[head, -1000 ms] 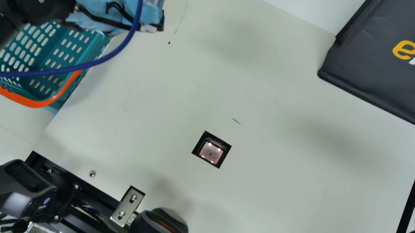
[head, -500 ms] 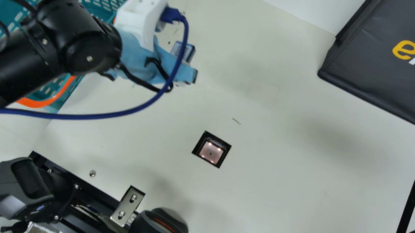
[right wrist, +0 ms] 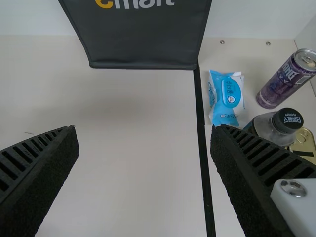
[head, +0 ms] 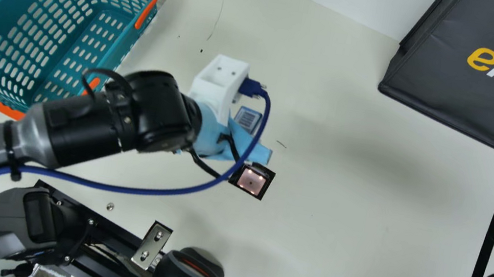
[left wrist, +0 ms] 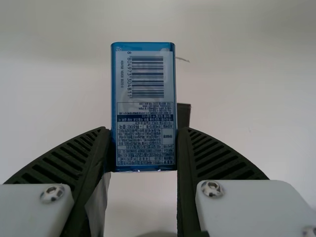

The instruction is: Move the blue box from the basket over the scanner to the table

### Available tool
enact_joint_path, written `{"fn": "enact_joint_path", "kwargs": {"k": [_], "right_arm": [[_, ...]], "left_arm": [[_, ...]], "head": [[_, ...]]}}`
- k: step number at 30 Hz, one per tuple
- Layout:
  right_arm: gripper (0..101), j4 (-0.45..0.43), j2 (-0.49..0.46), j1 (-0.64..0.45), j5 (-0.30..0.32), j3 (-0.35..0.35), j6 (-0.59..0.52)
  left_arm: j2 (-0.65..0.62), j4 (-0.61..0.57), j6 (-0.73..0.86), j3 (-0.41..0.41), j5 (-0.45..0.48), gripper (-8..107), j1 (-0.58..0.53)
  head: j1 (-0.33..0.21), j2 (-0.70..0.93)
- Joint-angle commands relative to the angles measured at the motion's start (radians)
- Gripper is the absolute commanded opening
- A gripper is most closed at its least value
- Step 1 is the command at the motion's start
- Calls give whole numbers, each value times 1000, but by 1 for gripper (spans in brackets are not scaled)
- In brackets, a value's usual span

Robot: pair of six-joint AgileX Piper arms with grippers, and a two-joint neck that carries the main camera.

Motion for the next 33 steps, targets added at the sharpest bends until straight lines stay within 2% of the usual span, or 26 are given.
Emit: {"fn": "enact_joint_path", "kwargs": {"k": [1,14,33], "right_arm": [[95,0,0,0,0,0,0],[95,0,0,0,0,0,0],[95,0,0,0,0,0,0]], "left_arm": [[12,4,-30,3,-8,-8,-33],[88,8,-115,38,-65,-8,-128],[134,90,-241,153,-159,-8,-193]], "head": [[-30,2],[-30,2],[-30,2]]}}
